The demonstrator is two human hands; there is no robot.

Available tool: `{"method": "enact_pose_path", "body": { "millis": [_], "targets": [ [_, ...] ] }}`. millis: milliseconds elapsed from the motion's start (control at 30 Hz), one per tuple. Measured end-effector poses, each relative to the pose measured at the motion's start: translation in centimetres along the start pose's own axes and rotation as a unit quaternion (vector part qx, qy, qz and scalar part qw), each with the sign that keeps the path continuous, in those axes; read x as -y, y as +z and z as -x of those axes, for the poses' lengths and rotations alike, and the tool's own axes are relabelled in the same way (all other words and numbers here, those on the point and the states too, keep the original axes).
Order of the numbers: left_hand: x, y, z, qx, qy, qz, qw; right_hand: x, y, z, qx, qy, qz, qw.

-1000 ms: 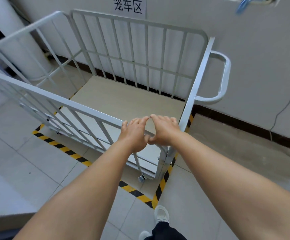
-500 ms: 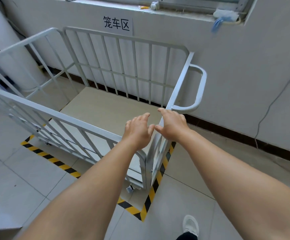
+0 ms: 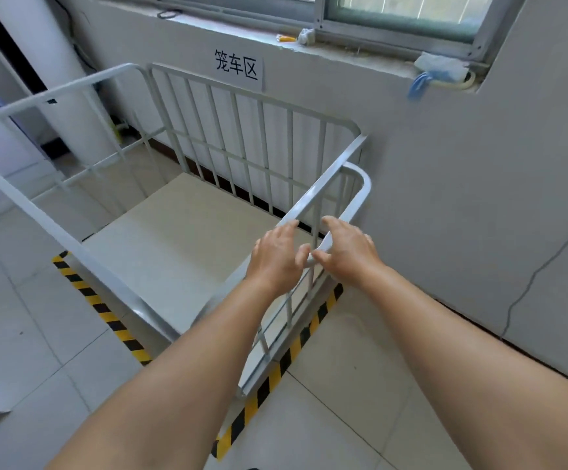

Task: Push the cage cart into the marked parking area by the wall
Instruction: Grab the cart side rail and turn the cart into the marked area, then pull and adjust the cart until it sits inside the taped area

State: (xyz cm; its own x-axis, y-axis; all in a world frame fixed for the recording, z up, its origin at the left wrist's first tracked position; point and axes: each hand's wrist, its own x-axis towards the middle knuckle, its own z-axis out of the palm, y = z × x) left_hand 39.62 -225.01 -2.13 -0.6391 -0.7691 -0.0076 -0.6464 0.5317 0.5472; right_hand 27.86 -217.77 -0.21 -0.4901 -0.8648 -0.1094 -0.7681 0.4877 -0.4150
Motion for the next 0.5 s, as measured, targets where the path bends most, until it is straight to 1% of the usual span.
{"method": "enact_pose_path", "body": {
  "millis": [100,200,500],
  "targets": [
    [-1.9,1.3,-2.0,-0.005,-0.017,-0.011,1.000,-2.4,-1.3,-1.8,0.002,-0.004,-0.007,1.000],
    [-3.6,2.3,-4.6,-0.014,-0.017,-0.012,1.000,-4.3,-2.6,-4.1,0.001,-0.008,-0.011,1.000],
    [-7.9,5.6,-16.1,-0.012,-0.011,0.020,1.000,-9.4,-6.8,-14.2,-0.005,0.007,0.010,1.000]
  ]
}}
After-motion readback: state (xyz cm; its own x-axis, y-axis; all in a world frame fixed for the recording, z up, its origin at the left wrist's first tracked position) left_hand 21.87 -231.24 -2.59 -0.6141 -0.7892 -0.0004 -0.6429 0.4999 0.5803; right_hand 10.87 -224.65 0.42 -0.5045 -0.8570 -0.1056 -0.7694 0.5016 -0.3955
